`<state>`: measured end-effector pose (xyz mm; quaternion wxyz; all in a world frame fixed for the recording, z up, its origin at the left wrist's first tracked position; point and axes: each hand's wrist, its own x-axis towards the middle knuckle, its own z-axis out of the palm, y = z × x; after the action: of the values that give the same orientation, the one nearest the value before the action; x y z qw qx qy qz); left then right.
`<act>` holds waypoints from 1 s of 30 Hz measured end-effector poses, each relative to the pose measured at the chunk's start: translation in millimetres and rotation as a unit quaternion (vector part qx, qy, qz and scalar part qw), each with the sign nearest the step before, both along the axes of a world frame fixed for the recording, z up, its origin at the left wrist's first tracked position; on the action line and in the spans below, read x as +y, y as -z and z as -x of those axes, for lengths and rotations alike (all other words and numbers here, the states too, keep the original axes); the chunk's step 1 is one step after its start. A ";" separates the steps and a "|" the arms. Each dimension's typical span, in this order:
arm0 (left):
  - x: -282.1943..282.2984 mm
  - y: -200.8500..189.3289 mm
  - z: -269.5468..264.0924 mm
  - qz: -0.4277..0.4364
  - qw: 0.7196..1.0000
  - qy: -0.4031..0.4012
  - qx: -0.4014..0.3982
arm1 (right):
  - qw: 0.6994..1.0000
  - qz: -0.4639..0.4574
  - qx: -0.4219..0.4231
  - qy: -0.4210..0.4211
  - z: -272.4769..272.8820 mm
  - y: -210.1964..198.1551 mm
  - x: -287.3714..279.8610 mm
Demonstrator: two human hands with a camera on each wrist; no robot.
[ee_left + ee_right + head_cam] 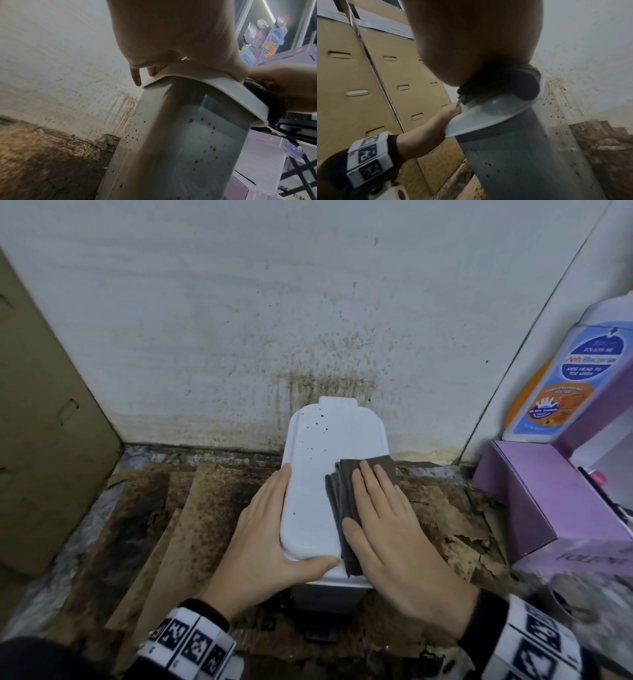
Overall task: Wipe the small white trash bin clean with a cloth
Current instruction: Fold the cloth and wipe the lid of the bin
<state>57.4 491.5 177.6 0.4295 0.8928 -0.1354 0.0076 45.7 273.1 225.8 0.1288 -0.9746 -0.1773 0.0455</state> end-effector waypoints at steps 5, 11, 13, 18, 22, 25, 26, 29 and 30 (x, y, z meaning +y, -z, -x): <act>9.5 2.7 -2.9 0.000 0.998 0.032 0.058 | 0.999 0.036 -0.021 0.022 -1.5 -2.4 15.0; 21.0 -0.9 -6.2 -0.012 0.990 0.079 0.115 | 0.992 0.109 -0.054 0.011 -5.6 -2.3 36.2; 23.7 -1.3 -5.6 -0.007 0.989 0.085 0.121 | 0.994 0.105 -0.041 0.010 -8.8 -3.7 46.0; 33.1 -2.6 -7.2 -0.001 0.988 0.106 0.112 | 0.996 0.078 -0.036 0.021 -19.5 -3.0 73.6; 28.6 -5.7 -6.5 0.046 0.990 0.114 0.076 | 0.997 0.067 -0.023 0.012 -23.6 1.1 85.4; 26.5 -6.2 -5.6 0.047 0.989 0.122 0.066 | 0.997 0.059 0.048 -0.011 -28.3 -11.7 81.8; 26.4 -6.0 -5.5 0.037 0.989 0.127 0.065 | 0.995 0.043 0.088 -0.018 -31.3 -18.9 77.9; 25.4 -6.5 -6.6 0.008 0.987 0.144 0.066 | 0.989 0.039 0.131 -0.060 -40.0 -28.8 58.4; 25.5 -6.3 -7.0 0.004 0.987 0.145 0.068 | 0.990 0.062 0.102 -0.080 -41.6 -25.6 52.0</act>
<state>64.5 517.0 183.9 0.4376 0.8607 -0.2336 -0.1149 87.4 325.1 251.3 0.0817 -0.9537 -0.2371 0.1658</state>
